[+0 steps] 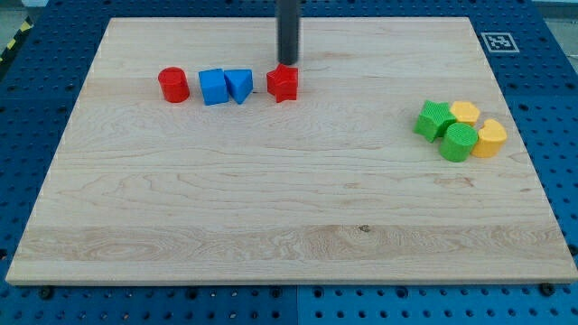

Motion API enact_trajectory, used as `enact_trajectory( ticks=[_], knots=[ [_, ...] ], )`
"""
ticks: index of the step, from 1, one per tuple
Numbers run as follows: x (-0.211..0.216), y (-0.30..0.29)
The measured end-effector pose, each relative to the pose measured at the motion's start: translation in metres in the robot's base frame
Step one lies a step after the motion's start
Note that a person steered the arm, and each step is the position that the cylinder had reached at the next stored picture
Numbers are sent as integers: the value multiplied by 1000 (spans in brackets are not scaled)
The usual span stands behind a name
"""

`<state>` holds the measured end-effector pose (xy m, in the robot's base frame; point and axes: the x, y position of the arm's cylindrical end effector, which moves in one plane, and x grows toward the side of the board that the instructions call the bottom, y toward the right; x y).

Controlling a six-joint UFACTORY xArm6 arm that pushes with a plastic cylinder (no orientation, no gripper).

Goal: Move the red star closer to the green star

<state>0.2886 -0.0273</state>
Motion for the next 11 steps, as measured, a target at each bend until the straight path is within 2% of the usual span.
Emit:
enact_trajectory(
  ticks=[1,2,6,8,11],
  knots=[
    [7,-42],
    [24,-58],
    [59,19],
    [113,66],
    [126,122]
  ],
)
